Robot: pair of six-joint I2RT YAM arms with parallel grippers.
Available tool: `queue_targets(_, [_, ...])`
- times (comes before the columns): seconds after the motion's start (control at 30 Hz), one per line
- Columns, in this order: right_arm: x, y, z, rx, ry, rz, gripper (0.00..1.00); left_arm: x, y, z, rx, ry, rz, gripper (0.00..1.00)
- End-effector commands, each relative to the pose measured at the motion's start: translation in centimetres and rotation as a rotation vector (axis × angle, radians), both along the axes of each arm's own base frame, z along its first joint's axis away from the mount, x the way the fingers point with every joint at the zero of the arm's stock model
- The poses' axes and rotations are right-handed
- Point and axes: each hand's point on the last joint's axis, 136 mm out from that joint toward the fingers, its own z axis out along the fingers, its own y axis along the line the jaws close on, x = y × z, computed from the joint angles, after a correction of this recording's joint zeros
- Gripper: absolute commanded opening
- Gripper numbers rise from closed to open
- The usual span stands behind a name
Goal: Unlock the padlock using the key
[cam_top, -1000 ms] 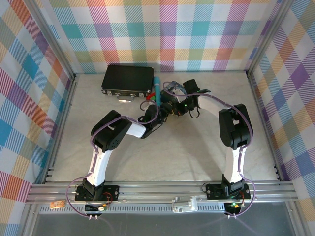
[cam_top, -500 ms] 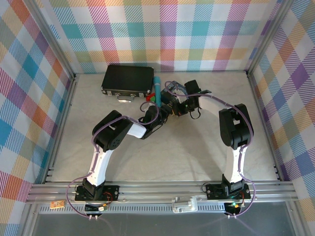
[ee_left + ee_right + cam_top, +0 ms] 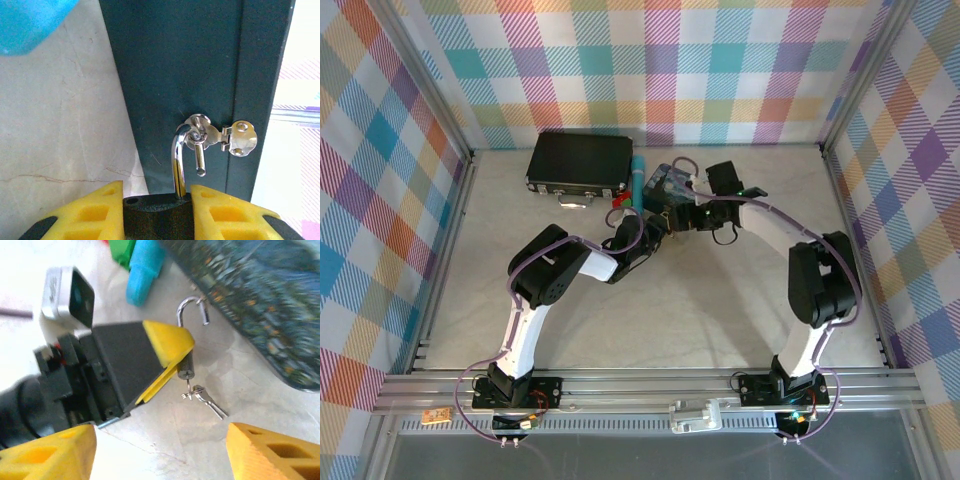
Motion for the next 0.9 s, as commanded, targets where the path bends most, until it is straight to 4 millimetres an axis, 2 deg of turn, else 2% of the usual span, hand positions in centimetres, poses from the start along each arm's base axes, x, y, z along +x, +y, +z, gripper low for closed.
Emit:
queue_targets(0.0, [2.6,-2.3,0.0,0.028,-0.001,-0.222,0.82,-0.4,-0.7,1.2,0.006,-0.022,-0.030,0.17])
queue_targets(0.2, [6.3,-3.6,-1.5,0.003,-0.019,-0.388,0.83,-0.6,-0.4,1.3,0.044,-0.019,-0.035,0.17])
queue_targets(0.4, [8.4,-4.1,-3.4,0.026,0.001,-0.492,0.83,-0.4,-0.4,1.5,0.064,-0.015,-0.030,0.17])
queue_targets(0.6, [8.8,-4.6,-4.8,0.066,0.037,-0.548,0.80,-0.2,-0.2,1.3,0.081,-0.014,-0.016,0.16])
queue_targets(0.77, [9.7,-5.1,-4.2,0.141,0.043,-0.562,0.81,-0.1,-0.3,1.4,0.082,-0.016,-0.017,0.16])
queue_targets(0.87, [10.1,-5.8,-4.9,0.114,0.061,-0.577,0.80,0.1,-0.1,1.7,0.086,-0.022,-0.010,0.16])
